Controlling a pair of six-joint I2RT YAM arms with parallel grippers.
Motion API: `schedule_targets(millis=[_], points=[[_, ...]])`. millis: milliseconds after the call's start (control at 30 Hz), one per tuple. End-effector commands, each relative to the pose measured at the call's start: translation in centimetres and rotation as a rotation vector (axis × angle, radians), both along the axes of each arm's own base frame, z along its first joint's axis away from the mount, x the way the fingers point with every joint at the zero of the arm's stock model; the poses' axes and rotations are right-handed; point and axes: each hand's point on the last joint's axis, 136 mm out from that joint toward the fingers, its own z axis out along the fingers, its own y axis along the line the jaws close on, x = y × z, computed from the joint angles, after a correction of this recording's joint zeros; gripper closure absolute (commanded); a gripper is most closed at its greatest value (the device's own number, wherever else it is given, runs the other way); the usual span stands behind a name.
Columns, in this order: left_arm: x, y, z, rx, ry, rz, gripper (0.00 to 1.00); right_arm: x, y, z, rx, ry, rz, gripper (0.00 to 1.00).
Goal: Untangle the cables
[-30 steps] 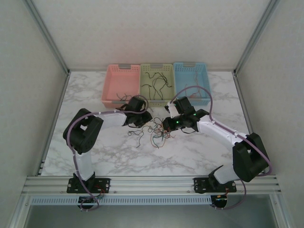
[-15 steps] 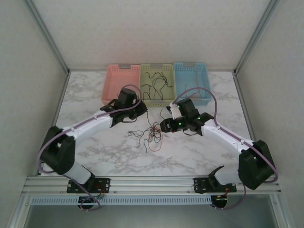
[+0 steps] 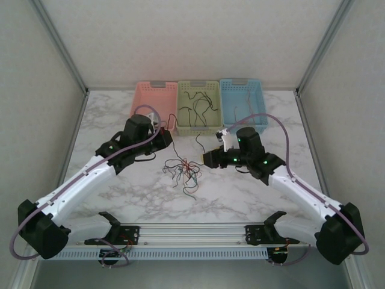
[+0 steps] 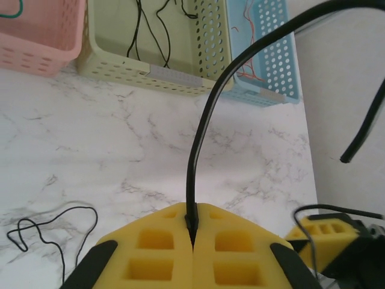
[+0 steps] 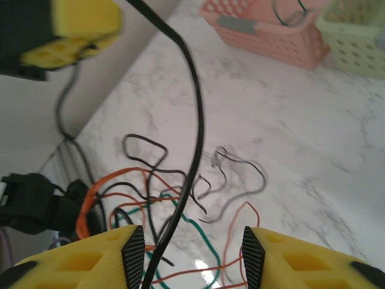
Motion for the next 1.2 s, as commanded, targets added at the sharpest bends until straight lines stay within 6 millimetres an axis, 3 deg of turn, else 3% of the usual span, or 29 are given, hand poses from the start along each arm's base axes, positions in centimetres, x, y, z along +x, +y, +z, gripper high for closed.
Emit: schedule_targets(millis=[0, 200, 300, 500, 700, 967, 1167], points=[[-0.3, 0.9, 0.3, 0.056, -0.012, 0.008, 1.00, -2.0, 0.8, 3.5, 0.136, -0.124, 0.102, 0.48], [0.0, 1.8, 0.0, 0.080, 0.002, 0.064, 1.00, -4.1, 0.3, 5.4, 0.196, -0.283, 0.145, 0.34], [0.1, 1.8, 0.7, 0.057, -0.003, 0.081, 1.00, -4.1, 0.7, 4.2, 0.177, -0.250, 0.150, 0.34], [0.5, 2.6, 2.4, -0.008, -0.019, 0.172, 1.00, -5.9, 3.6, 1.5, 0.166, -0.225, 0.243, 0.34], [0.9, 2.9, 3.4, -0.080, -0.023, 0.238, 1.00, -6.2, 5.4, -0.1, 0.163, -0.243, 0.263, 0.34], [1.0, 2.6, 4.4, -0.138, -0.026, 0.249, 1.00, -5.8, 6.5, -0.3, 0.176, -0.272, 0.251, 0.36], [1.0, 3.1, 5.2, -0.149, -0.045, 0.269, 1.00, -6.1, 6.9, -1.5, 0.147, -0.263, 0.271, 0.37]])
